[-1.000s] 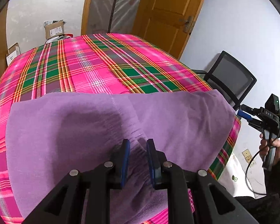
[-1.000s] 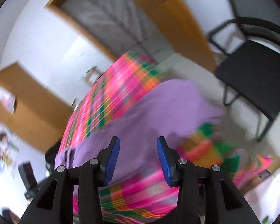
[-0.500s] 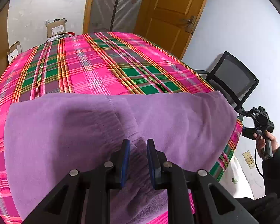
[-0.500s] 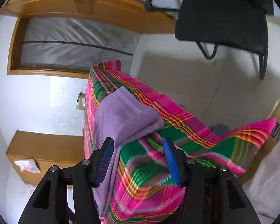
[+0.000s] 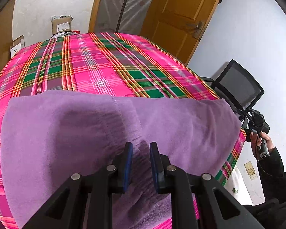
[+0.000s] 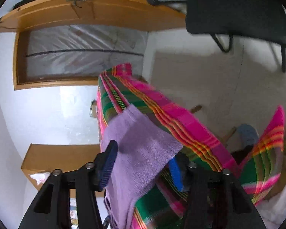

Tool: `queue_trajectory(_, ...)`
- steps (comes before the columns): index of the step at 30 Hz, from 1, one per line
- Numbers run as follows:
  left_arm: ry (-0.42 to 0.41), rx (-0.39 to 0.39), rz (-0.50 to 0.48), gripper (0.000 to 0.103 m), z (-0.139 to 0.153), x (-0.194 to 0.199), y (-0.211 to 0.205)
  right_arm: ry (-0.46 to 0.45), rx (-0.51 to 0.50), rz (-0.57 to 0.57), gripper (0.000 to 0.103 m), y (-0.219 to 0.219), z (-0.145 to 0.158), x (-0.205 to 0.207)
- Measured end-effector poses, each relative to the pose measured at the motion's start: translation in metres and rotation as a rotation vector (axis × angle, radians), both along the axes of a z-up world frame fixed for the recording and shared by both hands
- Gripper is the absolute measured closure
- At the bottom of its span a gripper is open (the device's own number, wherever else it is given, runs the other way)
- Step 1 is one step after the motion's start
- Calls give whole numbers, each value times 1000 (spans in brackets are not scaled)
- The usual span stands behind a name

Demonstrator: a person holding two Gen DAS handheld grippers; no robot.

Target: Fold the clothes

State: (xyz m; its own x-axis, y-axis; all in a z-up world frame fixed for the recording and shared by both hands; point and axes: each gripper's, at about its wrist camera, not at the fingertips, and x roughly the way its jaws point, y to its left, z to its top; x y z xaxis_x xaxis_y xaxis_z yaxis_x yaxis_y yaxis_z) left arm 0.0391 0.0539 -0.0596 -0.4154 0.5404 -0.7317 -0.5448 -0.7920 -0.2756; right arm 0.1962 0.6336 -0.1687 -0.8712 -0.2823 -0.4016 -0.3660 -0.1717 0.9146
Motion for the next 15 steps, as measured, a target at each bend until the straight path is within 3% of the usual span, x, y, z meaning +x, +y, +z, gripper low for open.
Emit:
queue_trajectory(2,9,-4,0,85,0,2,0,9,82,-1,75,-2,17,1)
queue_trajectory(5,14,2,5,85,0,3,0,23,198,0,82,-11,46,3)
queue_trajectory(10,25,5,15,85,-1,4,0,111,436,79,84,-58,112,-4)
queue_trajectory(15,25,20,25,85,-1,4,-2,208,529,234,86,-119,155,-27)
